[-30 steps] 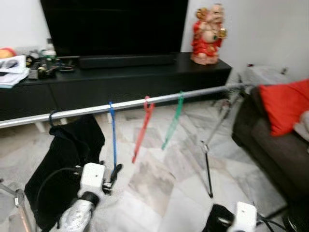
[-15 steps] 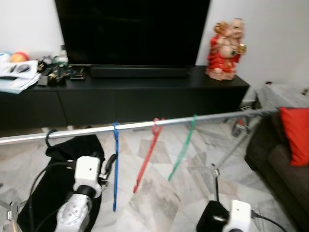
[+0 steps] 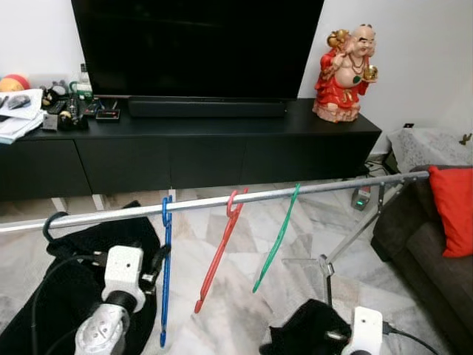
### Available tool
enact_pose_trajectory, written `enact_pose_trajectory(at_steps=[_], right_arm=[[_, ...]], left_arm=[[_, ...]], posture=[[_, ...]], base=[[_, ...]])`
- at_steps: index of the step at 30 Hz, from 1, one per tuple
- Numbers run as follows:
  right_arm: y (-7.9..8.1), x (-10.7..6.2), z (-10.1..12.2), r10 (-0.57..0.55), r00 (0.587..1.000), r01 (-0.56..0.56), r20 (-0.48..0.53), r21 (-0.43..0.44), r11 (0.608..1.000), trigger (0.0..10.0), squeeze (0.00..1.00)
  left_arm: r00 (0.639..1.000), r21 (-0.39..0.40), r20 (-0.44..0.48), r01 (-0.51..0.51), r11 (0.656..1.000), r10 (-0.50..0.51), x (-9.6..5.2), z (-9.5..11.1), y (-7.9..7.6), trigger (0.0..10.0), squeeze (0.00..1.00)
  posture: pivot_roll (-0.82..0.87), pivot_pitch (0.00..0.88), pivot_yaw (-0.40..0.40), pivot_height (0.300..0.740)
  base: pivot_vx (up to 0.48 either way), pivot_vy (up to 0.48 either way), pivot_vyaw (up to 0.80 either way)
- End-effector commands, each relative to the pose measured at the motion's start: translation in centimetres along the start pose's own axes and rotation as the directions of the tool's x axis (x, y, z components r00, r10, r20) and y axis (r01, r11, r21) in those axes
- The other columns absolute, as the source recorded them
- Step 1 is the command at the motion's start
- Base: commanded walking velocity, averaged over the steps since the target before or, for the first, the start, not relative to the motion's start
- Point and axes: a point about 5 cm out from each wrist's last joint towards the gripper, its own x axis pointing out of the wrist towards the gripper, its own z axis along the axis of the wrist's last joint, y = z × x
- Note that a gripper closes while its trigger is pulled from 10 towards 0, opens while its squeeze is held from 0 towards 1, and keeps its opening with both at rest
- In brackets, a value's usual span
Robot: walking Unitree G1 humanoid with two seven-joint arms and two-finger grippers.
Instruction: Hang hanger
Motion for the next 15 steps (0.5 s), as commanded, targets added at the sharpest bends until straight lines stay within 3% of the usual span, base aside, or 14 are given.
enact_pose_trajectory(at_steps=[1,9,10,12,15], right_arm=[[-0.7,0.0,0.0,-0.021,1.0,0.021,0.0,0.001,1.0,10.0,0.0],[-0.3,-0.2,-0.5,-0.017,1.0,0.017,-0.015,0.009,1.0,10.0,0.0],[-0.1,-0.3,-0.9,-0.015,1.0,0.015,-0.028,0.012,1.0,10.0,0.0],[-0.1,-0.3,-0.9,-0.015,1.0,0.015,-0.028,0.012,1.0,10.0,0.0],[-0.1,-0.4,-1.3,-0.016,0.999,0.017,-0.038,0.018,1.0,10.0,0.0]], left_arm=[[0.999,0.026,-0.006,0.043,0.999,-0.043,0.5,0.6,-0.8,10.0,0.0],[0.996,0.019,-0.031,0.081,0.997,-0.081,1.5,1.7,-1.0,10.0,0.0],[0.99,0.038,-0.065,0.132,0.991,-0.129,1.7,1.6,-1.5,10.0,0.0],[0.99,0.038,-0.065,0.132,0.991,-0.129,1.7,1.6,-1.5,10.0,0.0],[0.982,0.113,-0.119,0.159,0.981,-0.145,2.5,1.9,-1.7,10.0,0.0]], posture=[[0.18,0.0,-0.072,0.74],[0.17,0.0,-0.048,0.74],[0.17,0.0,-0.038,0.74],[0.17,0.0,-0.038,0.74],[0.16,0.0,-0.032,0.74]], base=[[0.0,0.0,0.0],[0.0,0.0,0.0],[0.0,0.0,0.0],[0.0,0.0,0.0],[0.0,0.0,0.0]])
